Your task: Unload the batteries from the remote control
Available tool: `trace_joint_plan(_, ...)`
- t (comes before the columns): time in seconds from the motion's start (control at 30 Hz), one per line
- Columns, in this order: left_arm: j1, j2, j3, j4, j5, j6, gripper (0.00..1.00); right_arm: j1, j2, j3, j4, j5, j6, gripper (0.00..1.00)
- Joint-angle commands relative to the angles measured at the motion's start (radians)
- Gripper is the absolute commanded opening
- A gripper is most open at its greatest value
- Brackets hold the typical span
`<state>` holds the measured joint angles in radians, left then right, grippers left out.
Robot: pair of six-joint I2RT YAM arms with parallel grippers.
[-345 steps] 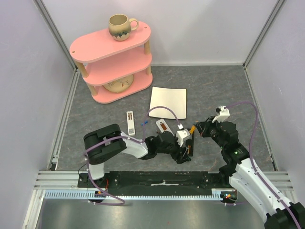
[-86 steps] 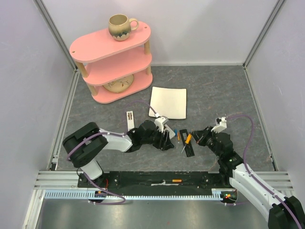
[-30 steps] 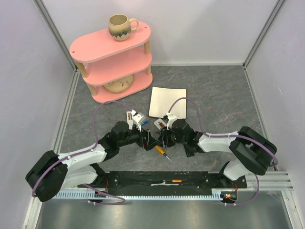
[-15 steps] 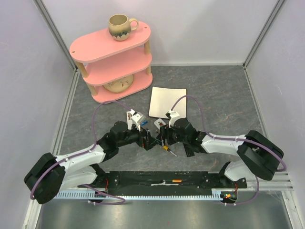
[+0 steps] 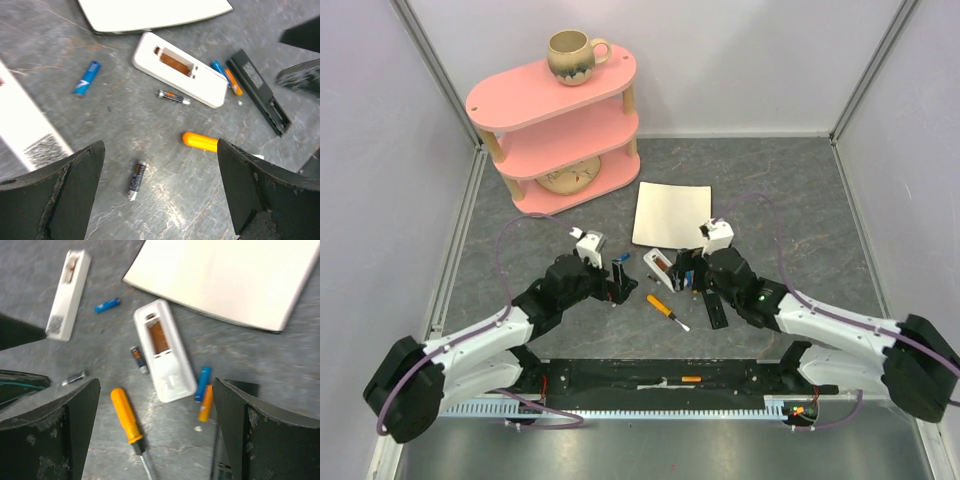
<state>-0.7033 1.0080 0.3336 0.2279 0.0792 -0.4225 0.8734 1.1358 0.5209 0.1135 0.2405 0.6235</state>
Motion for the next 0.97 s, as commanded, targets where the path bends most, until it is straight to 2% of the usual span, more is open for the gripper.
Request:
trace_joint_plan(0.0, 0.002, -0.123, 0.036, -0.117, -0.240, -0.016, 0.99, -0.001, -0.119, -0.006, -0.141, 0.298, -0.021, 0.98)
trace_joint_plan(0.2, 0.004, -0.161, 0.090, -0.300, -0.421, -0.042, 0.99, -0.002, -0.225, 0.025, -0.284, 0.544, -0.042, 0.98)
trace_joint_plan(0.3, 0.002, -0.148, 0.127, -0.372, -0.487, -0.062, 0.99, -0.002, -0.281, 0.028, -0.319, 0.624, -0.053, 0.98)
trace_joint_plan(0.5, 0.002, -0.132, 0.188, -0.420, -0.542, -0.003, 0.99, -0.002, -0.433, 0.030, -0.334, 0.698, -0.088, 0.98)
trace_joint_plan(0.8, 0.002, -0.201, 0.190, -0.381, -0.561, 0.044, 0.99, -0.002, -0.463, 0.041, -0.293, 0.789, -0.145, 0.98)
trace_joint_plan(0.9, 0.002, -0.224, 0.162, -0.320, -0.553, 0.076, 0.97, -0.002, -0.436, 0.028, -0.224, 0.839, -0.223, 0.98)
trace_joint_plan(0.93, 0.002, -0.230, 0.138, -0.294, -0.555, 0.089, 0.98, -0.002, -0.427, 0.012, -0.124, 0.862, -0.257, 0.98)
